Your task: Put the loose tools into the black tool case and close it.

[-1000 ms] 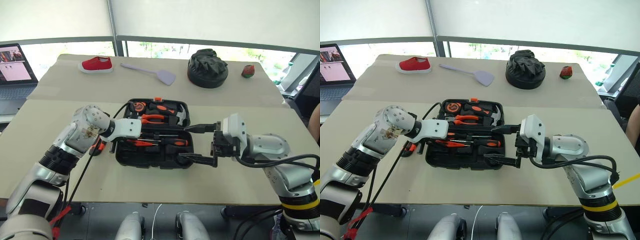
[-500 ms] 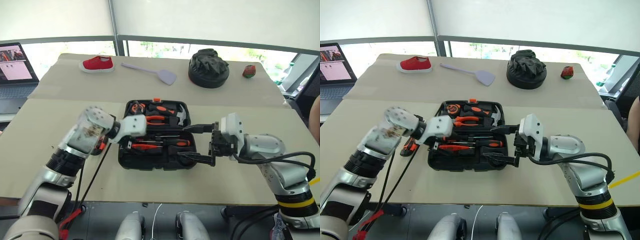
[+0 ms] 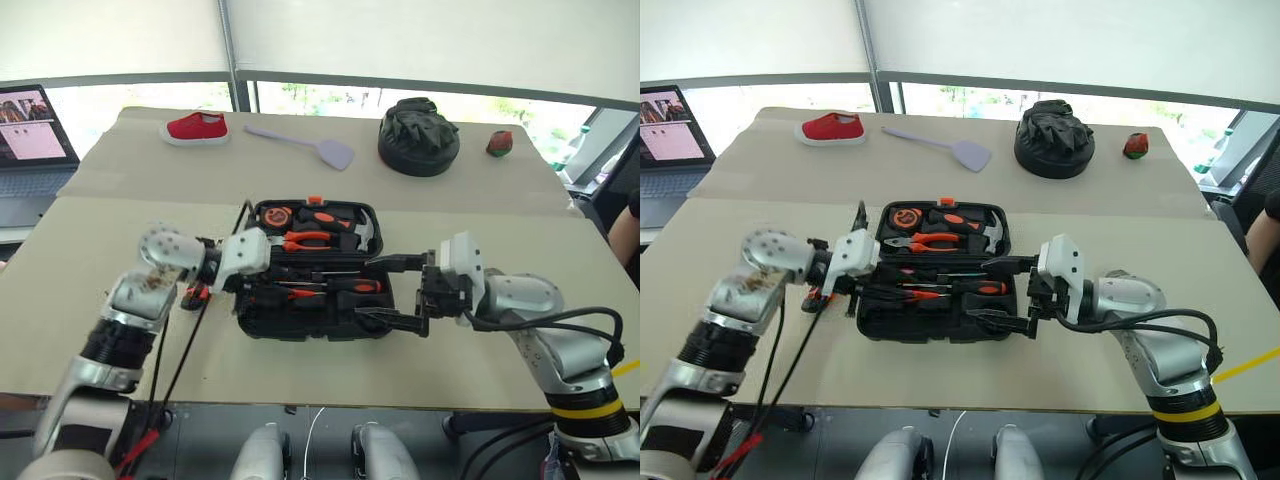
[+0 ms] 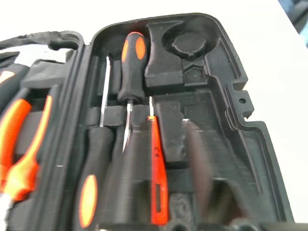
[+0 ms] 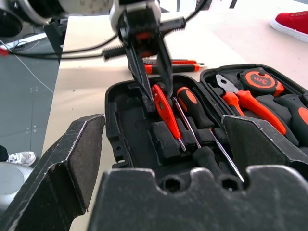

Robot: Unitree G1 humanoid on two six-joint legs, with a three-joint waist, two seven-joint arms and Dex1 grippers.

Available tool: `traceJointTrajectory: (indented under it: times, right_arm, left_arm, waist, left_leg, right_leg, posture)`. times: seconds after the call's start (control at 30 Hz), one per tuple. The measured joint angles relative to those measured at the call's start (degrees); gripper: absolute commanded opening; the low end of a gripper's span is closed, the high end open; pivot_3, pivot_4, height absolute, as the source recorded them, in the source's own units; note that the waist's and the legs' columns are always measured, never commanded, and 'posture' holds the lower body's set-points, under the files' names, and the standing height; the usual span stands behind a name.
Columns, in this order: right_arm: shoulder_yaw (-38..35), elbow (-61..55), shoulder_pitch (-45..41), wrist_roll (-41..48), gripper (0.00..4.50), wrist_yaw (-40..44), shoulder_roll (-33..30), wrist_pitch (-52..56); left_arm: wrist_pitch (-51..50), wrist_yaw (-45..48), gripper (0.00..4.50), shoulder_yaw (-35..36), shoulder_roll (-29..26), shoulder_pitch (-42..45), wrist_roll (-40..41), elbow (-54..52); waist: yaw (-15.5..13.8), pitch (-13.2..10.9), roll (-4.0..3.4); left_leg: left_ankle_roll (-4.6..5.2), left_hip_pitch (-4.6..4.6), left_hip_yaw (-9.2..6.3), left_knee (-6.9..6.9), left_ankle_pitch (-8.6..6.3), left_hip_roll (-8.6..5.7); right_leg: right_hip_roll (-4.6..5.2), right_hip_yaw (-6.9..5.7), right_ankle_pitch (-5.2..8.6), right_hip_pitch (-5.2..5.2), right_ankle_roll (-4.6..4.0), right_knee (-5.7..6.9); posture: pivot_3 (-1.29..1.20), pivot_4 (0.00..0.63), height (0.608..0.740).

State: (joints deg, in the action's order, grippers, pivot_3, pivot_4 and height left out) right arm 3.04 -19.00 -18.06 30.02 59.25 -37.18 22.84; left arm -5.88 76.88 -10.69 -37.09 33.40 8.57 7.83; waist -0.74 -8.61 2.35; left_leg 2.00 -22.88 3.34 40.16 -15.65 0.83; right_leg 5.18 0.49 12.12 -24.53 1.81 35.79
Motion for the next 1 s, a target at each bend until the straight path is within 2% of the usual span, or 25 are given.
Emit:
traceJointTrajectory:
  times: [0.23, 0.67, 1.0]
  right_arm:
    - [-0.11, 0.0, 0.61, 0.01, 4.5, 0.04, 0.09, -1.13]
    - [-0.12, -0.14, 0.75, 0.06, 4.5, -0.76, 0.17, -1.17]
    - [-0.11, -0.17, 0.74, 0.09, 4.5, -0.96, 0.73, -1.17]
  left_arm:
    - [5.32, -5.51, 0.05, -0.4, 2.95, -1.54, -2.06, 5.84]
    - [4.94, -7.83, 0.05, -0.78, 3.5, -2.71, -2.63, 5.89]
    - [4.06, -9.85, 0.05, -0.98, 3.44, -4.55, -3.04, 6.36]
  waist:
    - [0.15, 0.0, 0.0]
    - [0.12, 0.0, 0.0]
    - [0.2, 0.09, -0.08]
  left_leg:
    - [0.03, 0.03, 0.0, -0.01, -0.02, 0.01]
    - [0.03, 0.06, 0.0, -0.01, -0.02, 0.0]
    - [0.03, 0.6, 0.08, -0.23, -0.02, 0.04]
  right_leg:
    - [-0.03, 0.0, 0.0, 0.02, 0.0, 0.03]
    - [-0.01, 0.0, -0.01, 0.06, 0.01, 0.02]
    - [0.0, 0.11, 0.01, 0.4, 0.0, 0.02]
  posture:
    - [0.0, 0.15, 0.74]
    - [0.0, 0.15, 0.74]
    - [0.0, 0.15, 0.74]
